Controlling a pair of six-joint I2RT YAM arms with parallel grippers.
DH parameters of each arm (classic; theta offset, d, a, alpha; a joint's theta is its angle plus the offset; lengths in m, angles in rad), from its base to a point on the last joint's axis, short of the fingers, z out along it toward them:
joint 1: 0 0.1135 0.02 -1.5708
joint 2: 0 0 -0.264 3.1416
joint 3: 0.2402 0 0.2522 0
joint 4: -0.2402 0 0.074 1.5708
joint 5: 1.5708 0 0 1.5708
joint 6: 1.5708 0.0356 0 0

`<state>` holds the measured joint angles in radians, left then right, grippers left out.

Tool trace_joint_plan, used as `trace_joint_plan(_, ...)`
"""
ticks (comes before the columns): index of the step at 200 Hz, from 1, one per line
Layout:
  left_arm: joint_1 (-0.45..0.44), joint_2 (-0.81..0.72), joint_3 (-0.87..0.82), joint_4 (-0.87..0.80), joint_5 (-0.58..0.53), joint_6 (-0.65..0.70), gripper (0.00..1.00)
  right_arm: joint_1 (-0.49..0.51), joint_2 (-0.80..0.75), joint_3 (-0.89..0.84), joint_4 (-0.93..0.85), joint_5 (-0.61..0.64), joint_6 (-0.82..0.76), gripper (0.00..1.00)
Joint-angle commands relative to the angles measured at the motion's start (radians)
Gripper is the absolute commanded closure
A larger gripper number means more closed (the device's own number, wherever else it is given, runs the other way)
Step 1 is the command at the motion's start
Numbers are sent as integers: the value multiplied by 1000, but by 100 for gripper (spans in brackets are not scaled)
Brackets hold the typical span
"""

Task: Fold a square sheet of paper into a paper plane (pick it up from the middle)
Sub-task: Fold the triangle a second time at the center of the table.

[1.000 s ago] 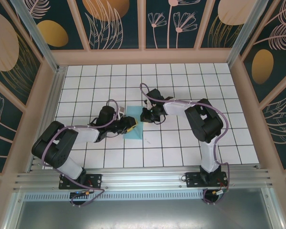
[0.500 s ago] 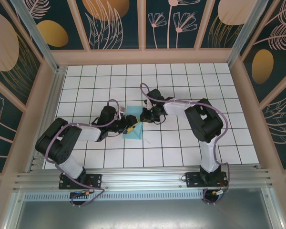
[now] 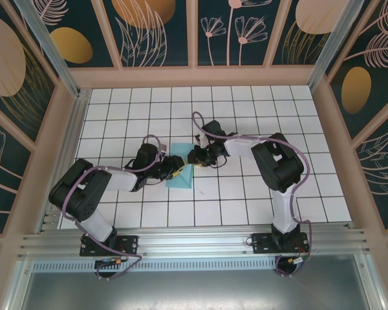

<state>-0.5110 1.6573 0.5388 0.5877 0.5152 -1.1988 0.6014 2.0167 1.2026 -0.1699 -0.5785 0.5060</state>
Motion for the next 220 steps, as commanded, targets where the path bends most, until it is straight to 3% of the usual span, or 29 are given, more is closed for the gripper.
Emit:
trace_joint_plan(1, -4, 19, 17, -17, -27, -12, 62, -23, -56, -39, 45, -51, 14, 67)
trace_joint_plan(48, -4, 27, 20, -26, -35, -12, 63, -40, -112, -88, 77, -101, -21, 66)
trace_joint_plan(69, -4, 32, 24, -18, -26, -12, 64, -37, -120, -108, 66, -134, -66, 60)
trace_joint_plan(129, -4, 33, 30, -14, -16, -10, 65, -13, -83, -78, -4, -148, -138, 58)
trace_joint_plan(170, -4, 36, 30, -14, -9, -9, 65, 1, -64, -64, 1, -178, -144, 59)
trace_joint_plan(220, -4, 34, 25, -11, -2, -9, 65, 3, -46, -48, 14, -184, -138, 69)
